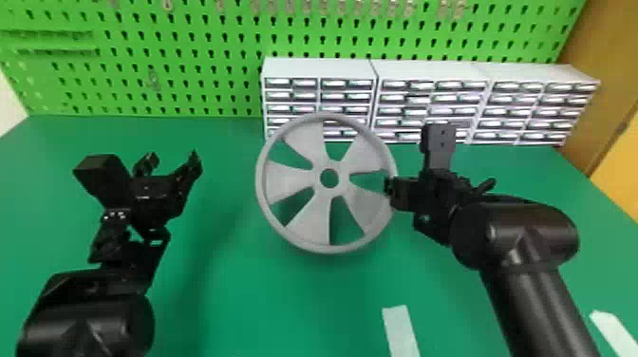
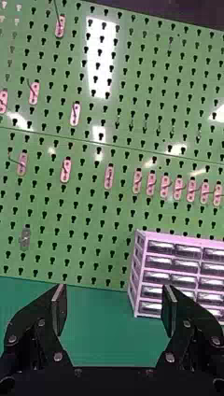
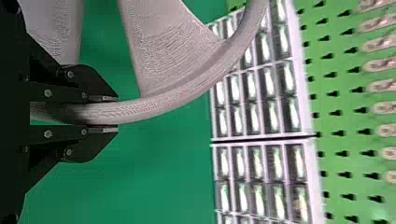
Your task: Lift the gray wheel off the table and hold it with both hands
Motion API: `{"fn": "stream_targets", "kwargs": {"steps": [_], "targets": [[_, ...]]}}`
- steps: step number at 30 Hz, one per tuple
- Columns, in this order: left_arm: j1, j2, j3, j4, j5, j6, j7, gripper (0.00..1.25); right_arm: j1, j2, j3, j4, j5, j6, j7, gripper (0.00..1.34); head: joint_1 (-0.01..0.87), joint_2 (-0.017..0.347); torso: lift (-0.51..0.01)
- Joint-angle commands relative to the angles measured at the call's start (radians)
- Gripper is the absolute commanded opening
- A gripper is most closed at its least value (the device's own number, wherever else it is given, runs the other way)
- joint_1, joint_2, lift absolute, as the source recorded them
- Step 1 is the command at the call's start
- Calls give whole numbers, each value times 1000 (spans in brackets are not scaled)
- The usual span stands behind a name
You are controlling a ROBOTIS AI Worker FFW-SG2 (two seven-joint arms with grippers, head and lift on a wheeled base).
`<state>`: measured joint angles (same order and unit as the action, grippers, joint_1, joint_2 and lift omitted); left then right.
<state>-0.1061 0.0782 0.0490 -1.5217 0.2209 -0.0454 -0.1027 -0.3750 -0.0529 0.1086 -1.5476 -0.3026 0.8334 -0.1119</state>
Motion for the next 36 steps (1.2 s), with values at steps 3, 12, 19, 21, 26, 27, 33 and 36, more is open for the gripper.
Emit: {"fn": "stream_targets", "kwargs": {"steps": [3, 12, 19, 21, 26, 27, 33, 36], "targets": [[0, 0, 0, -2, 0, 1, 0, 789, 19, 2, 19, -9, 23, -106, 3, 160, 711, 15, -98], [0, 0, -1, -2, 0, 1, 0, 789, 65, 18, 42, -9, 102, -313, 14, 160, 711, 15, -98], [-1, 0, -1, -2, 0, 1, 0, 789, 91, 48, 39, 14, 168, -431, 14, 160, 711, 15, -98], [-1, 0, -3, -2, 0, 1, 0, 789, 97, 47, 46, 37, 175, -490, 14, 158, 711, 15, -98], [-3, 0, -3, -2, 2, 1, 0, 789, 107, 53, 62, 90, 201, -616, 12, 153, 711, 15, -98], [-3, 0, -3, -2, 2, 1, 0, 789, 107, 53, 66, 109, 204, -649, 12, 153, 711, 15, -98], [-3, 0, -3, -2, 2, 1, 0, 787, 103, 53, 85, 170, 234, -777, 12, 153, 711, 15, -98], [-3, 0, -3, -2, 2, 1, 0, 789, 100, 54, 89, 193, 243, -820, 5, 153, 711, 15, -98]]}}
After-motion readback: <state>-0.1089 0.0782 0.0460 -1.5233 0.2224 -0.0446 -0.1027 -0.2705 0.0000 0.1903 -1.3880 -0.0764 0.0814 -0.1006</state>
